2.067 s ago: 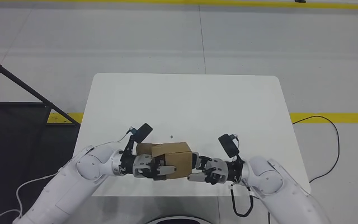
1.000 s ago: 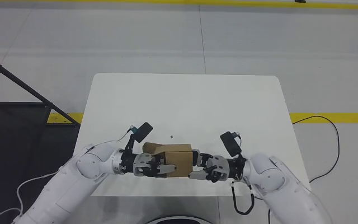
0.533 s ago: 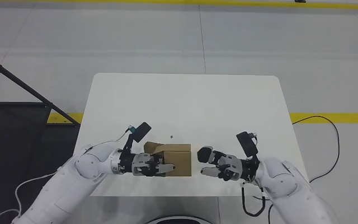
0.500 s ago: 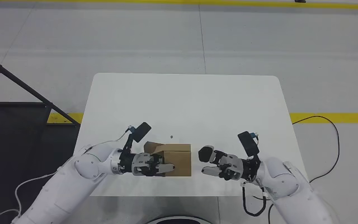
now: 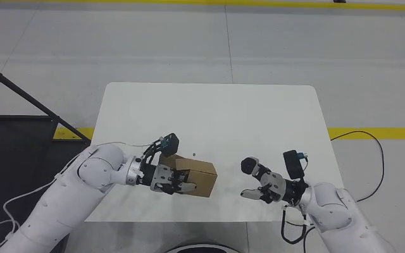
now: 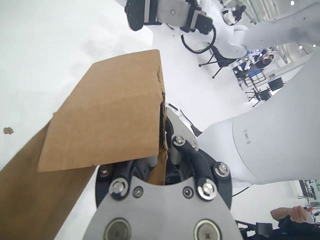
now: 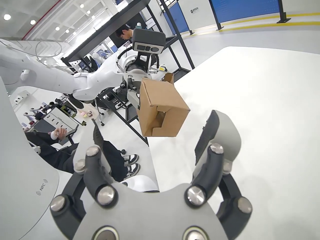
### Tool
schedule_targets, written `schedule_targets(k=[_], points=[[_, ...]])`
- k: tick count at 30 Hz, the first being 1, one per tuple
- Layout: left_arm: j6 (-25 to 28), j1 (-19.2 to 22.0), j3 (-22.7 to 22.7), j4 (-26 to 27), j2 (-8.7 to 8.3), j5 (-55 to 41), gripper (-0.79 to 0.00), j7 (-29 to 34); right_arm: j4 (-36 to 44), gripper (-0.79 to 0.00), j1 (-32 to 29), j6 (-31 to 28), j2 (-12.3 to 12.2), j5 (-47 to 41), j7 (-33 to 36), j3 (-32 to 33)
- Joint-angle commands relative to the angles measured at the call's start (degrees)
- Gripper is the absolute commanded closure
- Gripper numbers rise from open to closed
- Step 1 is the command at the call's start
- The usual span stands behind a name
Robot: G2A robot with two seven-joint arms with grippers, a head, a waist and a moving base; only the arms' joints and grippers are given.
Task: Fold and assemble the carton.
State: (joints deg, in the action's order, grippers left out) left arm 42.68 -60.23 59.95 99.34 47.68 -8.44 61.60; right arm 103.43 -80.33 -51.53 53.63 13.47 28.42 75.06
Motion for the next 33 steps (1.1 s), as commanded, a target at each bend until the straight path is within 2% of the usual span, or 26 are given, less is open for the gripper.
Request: schedule_targets(k=[1,12,17,25,33], points=[[0.1,-0.1,0.0,0.0,0.01,-0.1,0.000,-0.1,-0.1,-0.785,0.0,0.0,0.0,-0.1,0.1,0.0],[-0.1,-0.2,0.0,0.0,0.03,-0.1,0.000,-0.4,-0.1,-0.785,0.0,0.0,0.0,-0.1,0.1,0.0],[1.1,0.0,-0.3,1.4,0.01,4.5,0.000,-1.1,-0.1,-0.785,0.0,0.0,0.0,-0.1,0.1,0.0],[1.6,3.5,-2.8,5.0,-1.25,19.3,0.000,-1.6,-0.1,-0.785,0.0,0.0,0.0,-0.1,0.1,0.0],[4.4,11.4,-12.1,7.6,-3.70,38.5,0.000,-4.4,-0.1,-0.785,0.0,0.0,0.0,-0.1,0.1,0.0]])
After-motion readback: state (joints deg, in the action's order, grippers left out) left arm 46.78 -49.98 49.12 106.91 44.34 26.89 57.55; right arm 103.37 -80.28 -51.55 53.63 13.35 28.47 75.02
